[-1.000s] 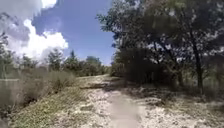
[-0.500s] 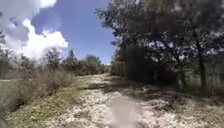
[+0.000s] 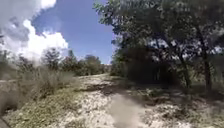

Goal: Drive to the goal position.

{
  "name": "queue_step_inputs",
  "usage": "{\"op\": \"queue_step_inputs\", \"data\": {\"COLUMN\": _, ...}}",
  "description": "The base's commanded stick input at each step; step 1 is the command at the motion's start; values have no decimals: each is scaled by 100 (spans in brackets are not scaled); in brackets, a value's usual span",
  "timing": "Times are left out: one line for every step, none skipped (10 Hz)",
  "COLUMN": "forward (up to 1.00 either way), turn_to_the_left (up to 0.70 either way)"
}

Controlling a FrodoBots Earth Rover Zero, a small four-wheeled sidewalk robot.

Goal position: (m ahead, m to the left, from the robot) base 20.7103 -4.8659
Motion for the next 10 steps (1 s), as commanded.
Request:
{"op": "queue_step_inputs", "data": {"forward": 50, "turn_to_the_left": 0}}
{"op": "queue_step_inputs", "data": {"forward": 50, "turn_to_the_left": 0}}
{"op": "queue_step_inputs", "data": {"forward": 50, "turn_to_the_left": 0}}
{"op": "queue_step_inputs", "data": {"forward": 50, "turn_to_the_left": 0}}
{"op": "queue_step_inputs", "data": {"forward": 50, "turn_to_the_left": 0}}
{"op": "queue_step_inputs", "data": {"forward": 50, "turn_to_the_left": 0}}
{"op": "queue_step_inputs", "data": {"forward": 50, "turn_to_the_left": 0}}
{"op": "queue_step_inputs", "data": {"forward": 50, "turn_to_the_left": 0}}
{"op": "queue_step_inputs", "data": {"forward": 50, "turn_to_the_left": 0}}
{"op": "queue_step_inputs", "data": {"forward": 50, "turn_to_the_left": 0}}
